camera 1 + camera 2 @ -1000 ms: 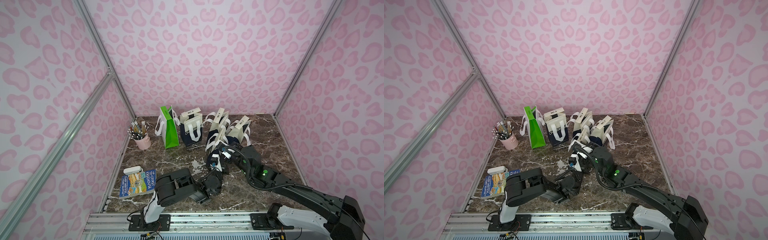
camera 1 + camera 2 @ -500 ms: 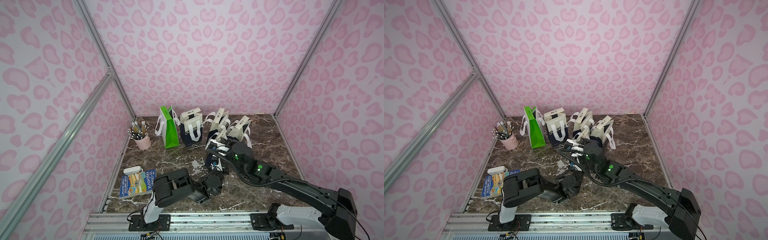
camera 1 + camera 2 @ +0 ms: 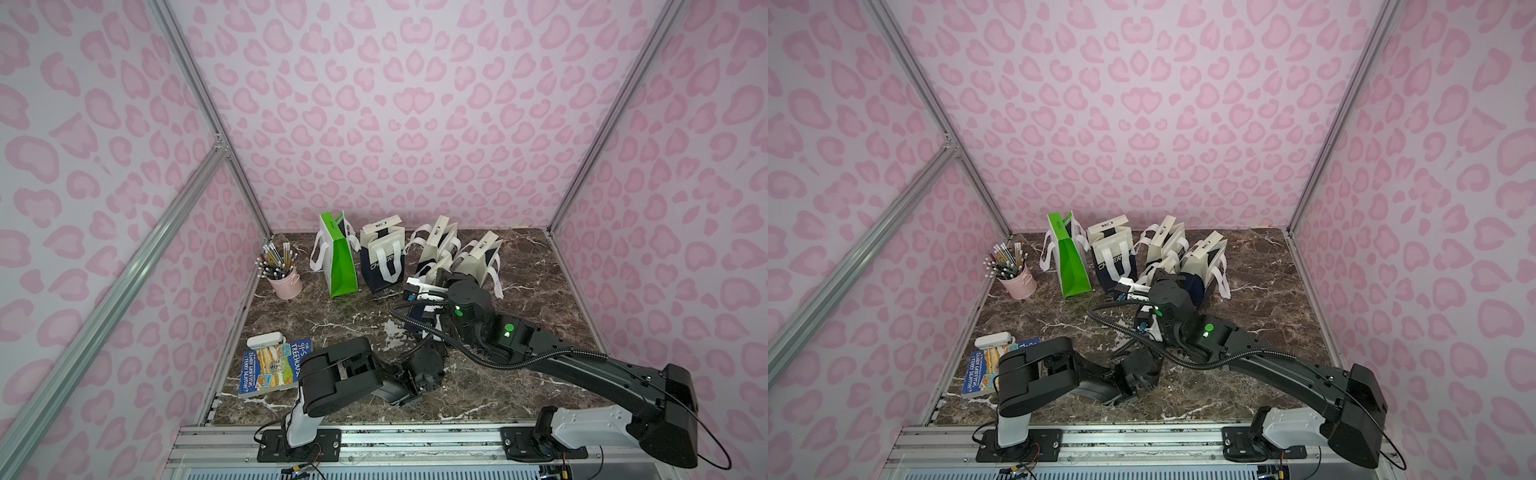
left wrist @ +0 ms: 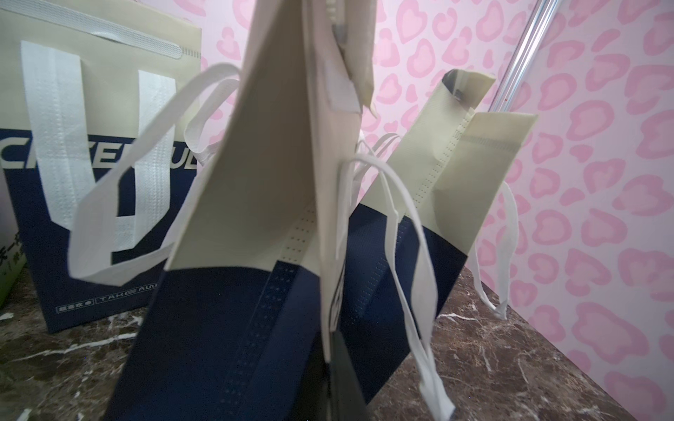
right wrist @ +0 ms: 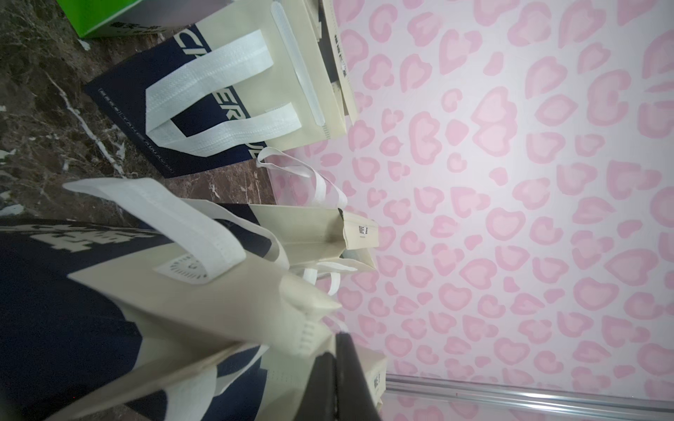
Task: Open the takeout bag
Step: Open the takeout bag at the center of the board.
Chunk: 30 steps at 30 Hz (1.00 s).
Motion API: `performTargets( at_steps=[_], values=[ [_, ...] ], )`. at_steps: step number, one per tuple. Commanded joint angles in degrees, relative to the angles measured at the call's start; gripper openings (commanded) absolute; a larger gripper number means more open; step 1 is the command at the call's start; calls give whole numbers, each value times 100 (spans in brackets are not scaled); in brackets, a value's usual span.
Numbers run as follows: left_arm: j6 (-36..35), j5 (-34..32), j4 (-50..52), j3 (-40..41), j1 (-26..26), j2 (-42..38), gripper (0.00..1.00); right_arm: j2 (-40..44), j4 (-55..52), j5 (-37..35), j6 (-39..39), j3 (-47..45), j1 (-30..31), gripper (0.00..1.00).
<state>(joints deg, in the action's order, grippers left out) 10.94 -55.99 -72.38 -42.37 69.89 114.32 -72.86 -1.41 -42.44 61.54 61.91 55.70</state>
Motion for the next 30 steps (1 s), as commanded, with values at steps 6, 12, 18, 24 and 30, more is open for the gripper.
performTargets(
  at_steps=[6,12,18,24,30],
  values=[
    [15,-61,506,123,7,-163,4,77,-949,430,-2700,640,-43,52],
    [-108,-74,505,177,7,-327,4,928,-948,1168,-4038,62,-634,62],
    [-145,-62,523,202,7,-393,4,1669,-182,1597,-3971,-1150,-1177,64],
    [-187,-18,549,178,25,-420,4,2403,1266,2159,-3149,-2531,-1228,78],
    [-212,0,558,178,53,-437,4,2099,1670,2387,-2892,-2522,-1211,83]
  ],
)
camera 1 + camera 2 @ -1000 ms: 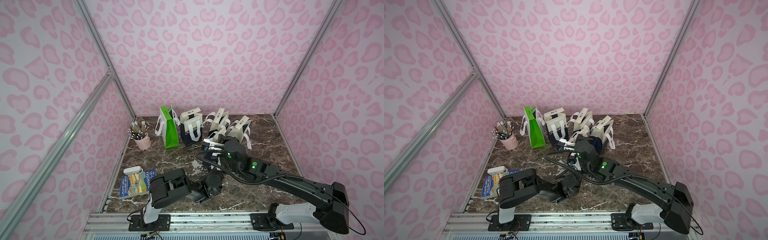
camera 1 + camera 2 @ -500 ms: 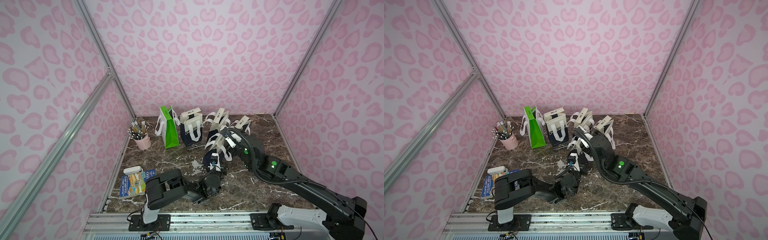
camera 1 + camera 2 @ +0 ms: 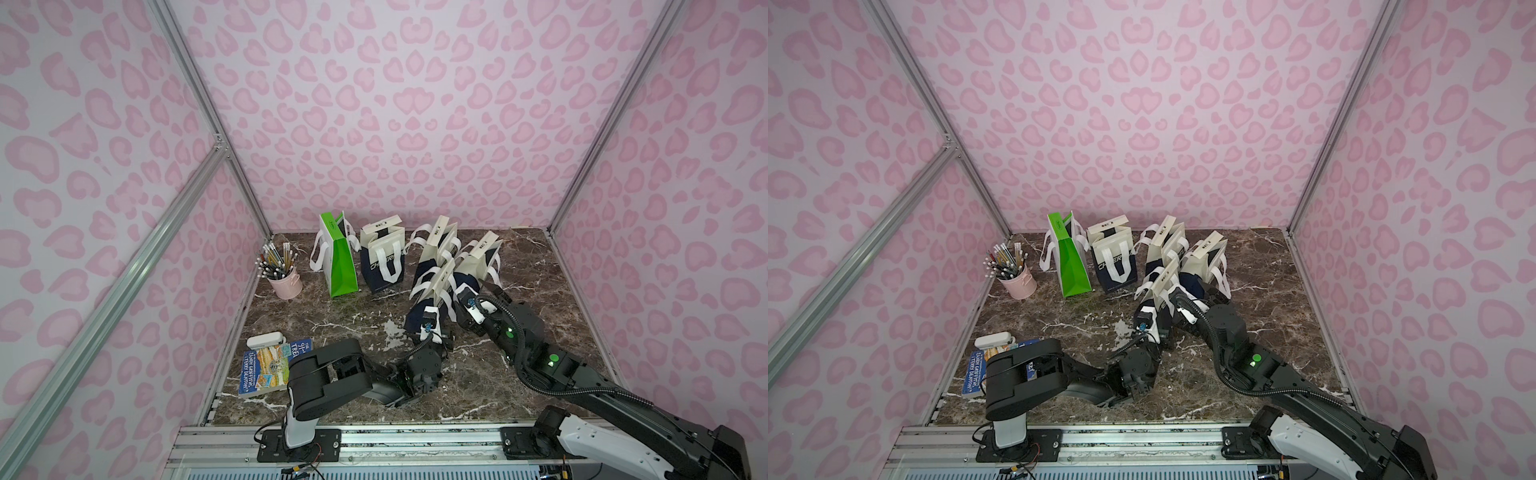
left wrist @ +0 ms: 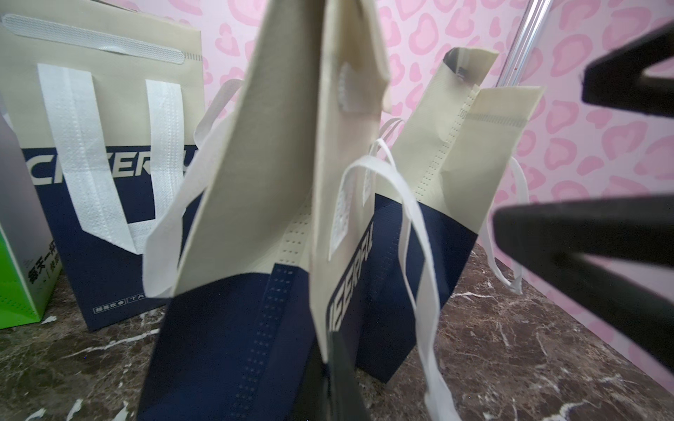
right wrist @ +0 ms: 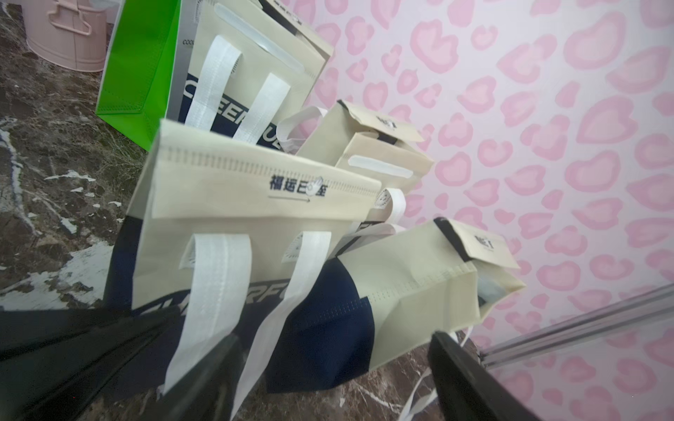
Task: Open the takeout bag
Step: Open the takeout bag at the center of the board.
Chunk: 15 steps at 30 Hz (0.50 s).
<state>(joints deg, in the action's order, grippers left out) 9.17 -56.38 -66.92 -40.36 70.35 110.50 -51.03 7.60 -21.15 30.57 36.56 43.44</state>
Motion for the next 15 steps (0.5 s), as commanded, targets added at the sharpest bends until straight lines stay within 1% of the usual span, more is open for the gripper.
performTargets(
  at_steps=[1,7,15],
  values=[
    [-37,55,6,-24,8,-46,4,-160,861,275,225,57,15,83],
    [-20,69,-23,9,32,-59,4,-596,1124,459,438,194,40,79],
    [-47,83,-23,3,41,-60,4,-749,1390,511,552,193,169,77]
  ],
)
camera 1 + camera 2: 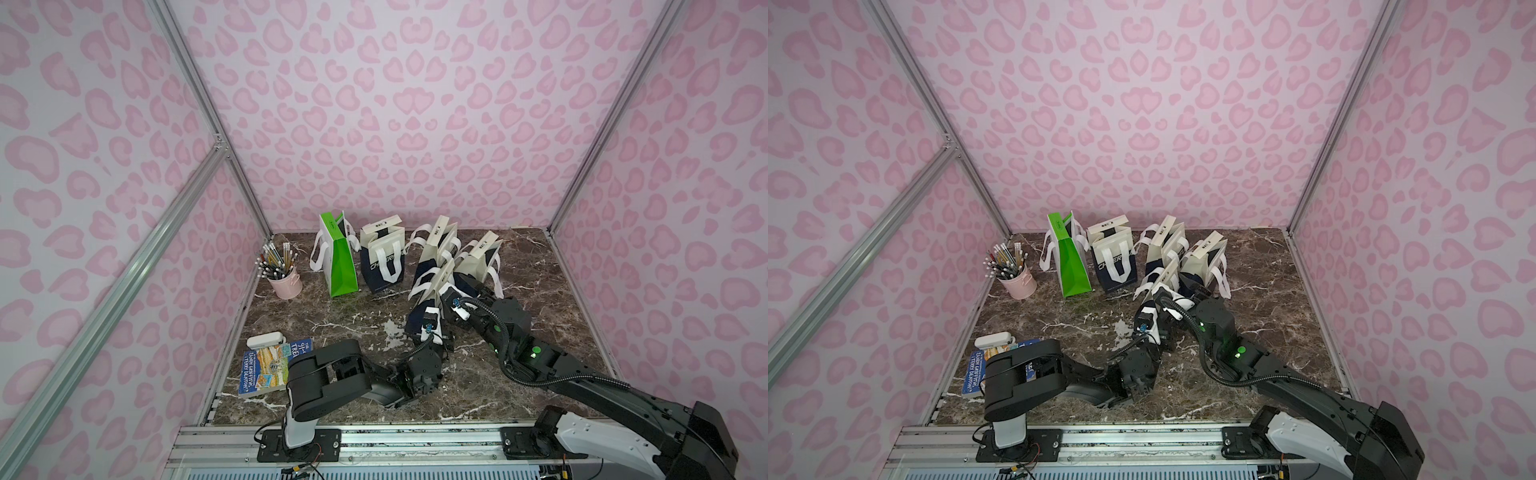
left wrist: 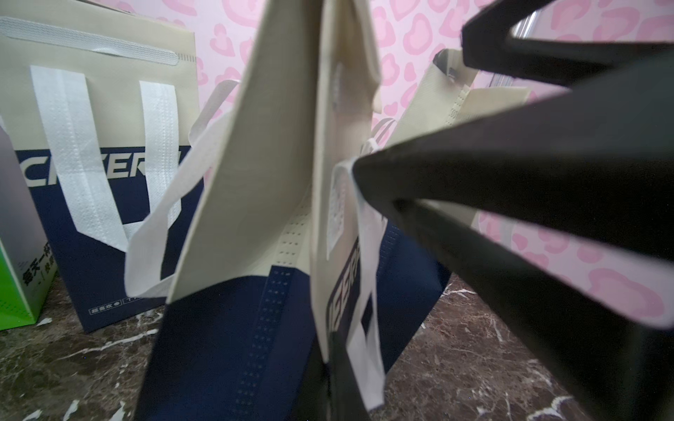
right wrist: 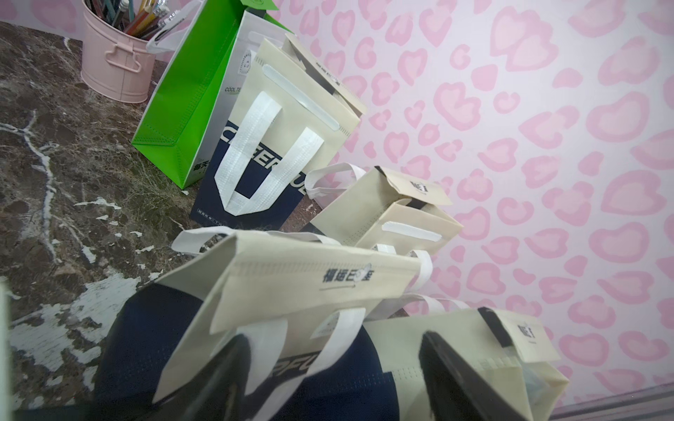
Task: Open the takeout bag
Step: Open the takeout bag at the center of the board.
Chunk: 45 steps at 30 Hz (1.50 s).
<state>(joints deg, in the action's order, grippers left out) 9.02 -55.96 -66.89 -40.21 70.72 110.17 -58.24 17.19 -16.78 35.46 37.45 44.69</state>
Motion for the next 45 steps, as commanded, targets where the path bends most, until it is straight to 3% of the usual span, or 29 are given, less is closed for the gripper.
performTargets(
  at_steps=[1,14,45],
  values=[
    [-38,48,-26,-13,3,-18,4,-41,464,74,75,97,57,76],
    [-49,68,18,-62,3,48,4,-200,697,164,172,108,141,68],
    [-373,20,80,-204,109,128,4,-803,1713,-400,624,35,172,40]
  ],
)
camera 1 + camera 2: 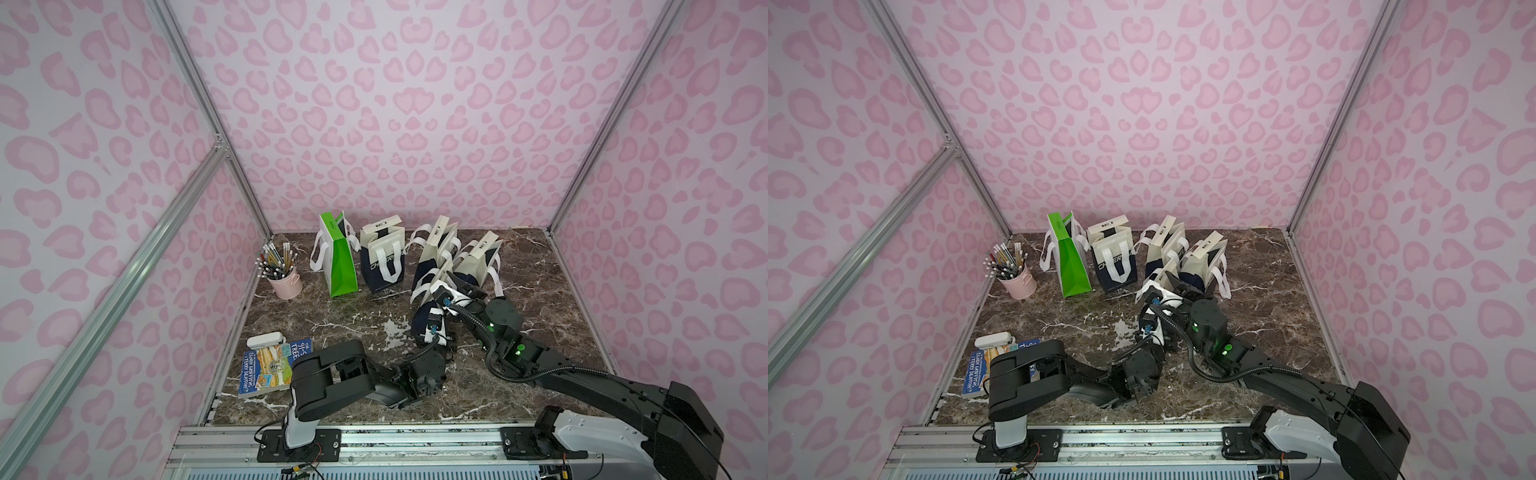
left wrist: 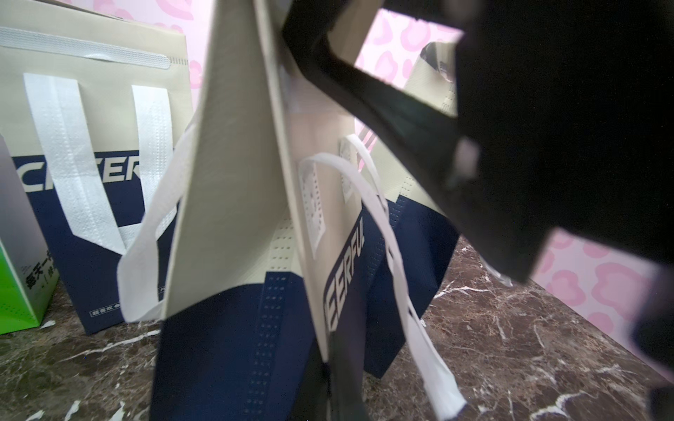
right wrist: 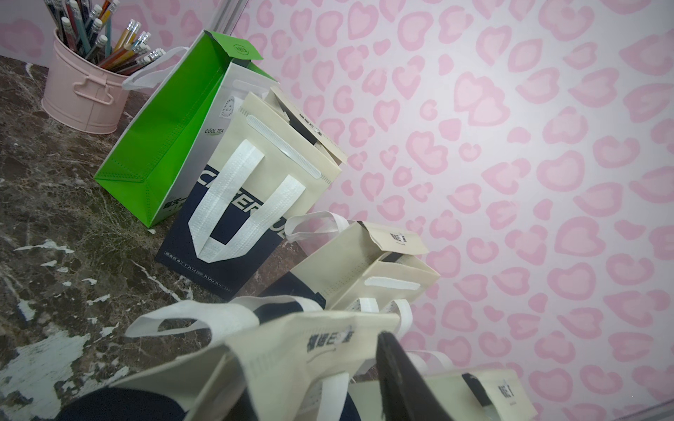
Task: Open the takeout bag
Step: Open the takeout bag at the center of the board.
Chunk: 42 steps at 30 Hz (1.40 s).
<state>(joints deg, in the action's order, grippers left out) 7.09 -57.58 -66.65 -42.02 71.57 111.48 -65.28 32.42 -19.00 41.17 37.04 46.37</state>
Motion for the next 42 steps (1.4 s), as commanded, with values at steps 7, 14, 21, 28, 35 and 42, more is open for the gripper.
performTargets(
  at_steps=[7,14,21,28,35,42],
  values=[
    [-258,172,32,-22,40,-29,4,-387,308,-275,50,122,-44,38],
    [-270,205,12,48,50,-56,4,-580,512,-107,93,301,-143,37],
    [-285,204,-5,140,68,-109,4,-844,686,132,183,584,-187,33],
    [-263,186,-93,303,74,-220,4,-1074,579,293,150,782,-335,22],
    [-200,118,-179,509,85,-354,4,-1298,303,329,85,1002,-449,16],
    [-165,107,-181,633,85,-461,4,-1263,36,462,-53,1137,-471,4]
  ],
)
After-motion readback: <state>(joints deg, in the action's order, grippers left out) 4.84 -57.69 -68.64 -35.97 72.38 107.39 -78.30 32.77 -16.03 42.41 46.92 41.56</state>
